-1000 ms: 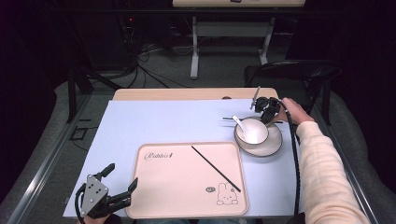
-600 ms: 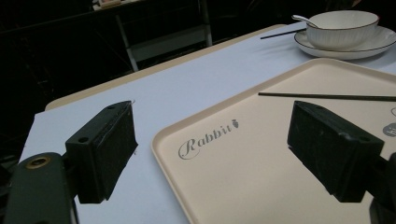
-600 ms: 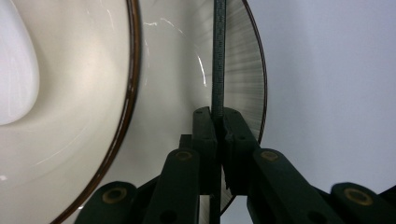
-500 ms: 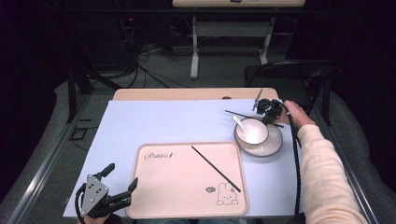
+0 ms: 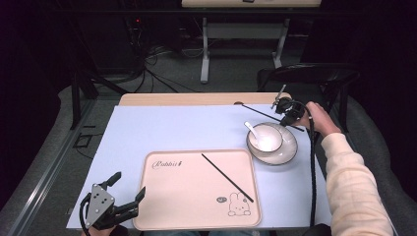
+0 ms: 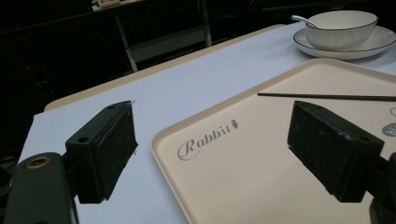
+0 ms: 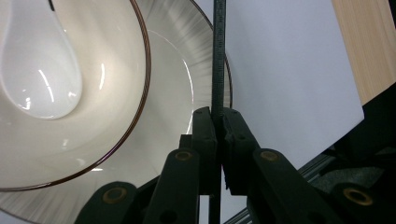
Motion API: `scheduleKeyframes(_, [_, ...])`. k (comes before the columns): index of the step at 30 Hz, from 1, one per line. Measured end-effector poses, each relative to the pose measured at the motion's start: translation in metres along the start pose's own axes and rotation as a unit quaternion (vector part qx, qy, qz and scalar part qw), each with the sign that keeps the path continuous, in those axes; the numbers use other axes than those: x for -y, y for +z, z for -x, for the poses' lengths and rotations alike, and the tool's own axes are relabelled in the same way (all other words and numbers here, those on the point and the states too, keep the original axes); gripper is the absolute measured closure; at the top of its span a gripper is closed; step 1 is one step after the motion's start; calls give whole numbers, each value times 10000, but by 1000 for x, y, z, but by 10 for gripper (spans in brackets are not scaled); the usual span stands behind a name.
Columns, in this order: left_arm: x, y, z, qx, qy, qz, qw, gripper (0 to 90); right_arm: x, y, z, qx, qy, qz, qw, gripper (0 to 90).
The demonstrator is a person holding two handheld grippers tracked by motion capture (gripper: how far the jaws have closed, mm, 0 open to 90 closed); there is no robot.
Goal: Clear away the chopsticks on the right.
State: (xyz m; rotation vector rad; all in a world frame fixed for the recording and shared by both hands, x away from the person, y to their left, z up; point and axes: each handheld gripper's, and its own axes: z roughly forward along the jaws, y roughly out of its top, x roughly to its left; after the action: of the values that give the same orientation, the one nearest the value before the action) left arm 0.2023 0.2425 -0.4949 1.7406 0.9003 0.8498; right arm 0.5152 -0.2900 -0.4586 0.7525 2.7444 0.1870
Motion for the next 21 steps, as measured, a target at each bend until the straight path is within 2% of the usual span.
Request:
scheduleKeyframes(4, [0,0,0,-2,5,8,10000,154,2,-11,-1,84,164,-11,9998,850])
scheduleKeyframes(8, [0,0,0,0,7,6,10000,154,3,-26,-3,159,385,152,9990,850])
scheduleKeyframes(12, [0,0,0,-6,-3,8,10000,154,3,-35,-5,252,421,111,9987,850])
scheduleKeyframes(13, [0,0,0,-7,-5,9,10000,154,2,-37,-8,242,507,154,9983,850])
scheduleKeyframes(16, [0,0,0,-10,-8,7,10000,154,1,-45,-12,291,532,141,9981,850])
scheduleKeyframes(17, [0,0,0,-13,-6,4,10000,154,1,-48,-15,296,651,125,9974,850])
scheduleKeyframes(18, [0,0,0,-14,-6,4,10000,154,0,-50,-15,335,570,138,9977,850])
scheduleKeyframes(20, [0,0,0,-15,0,0,10000,154,0,-56,-19,319,723,114,9968,850])
scheduleKeyframes(21, [0,0,0,-17,-3,-1,10000,154,-1,-59,-20,311,747,189,9965,850])
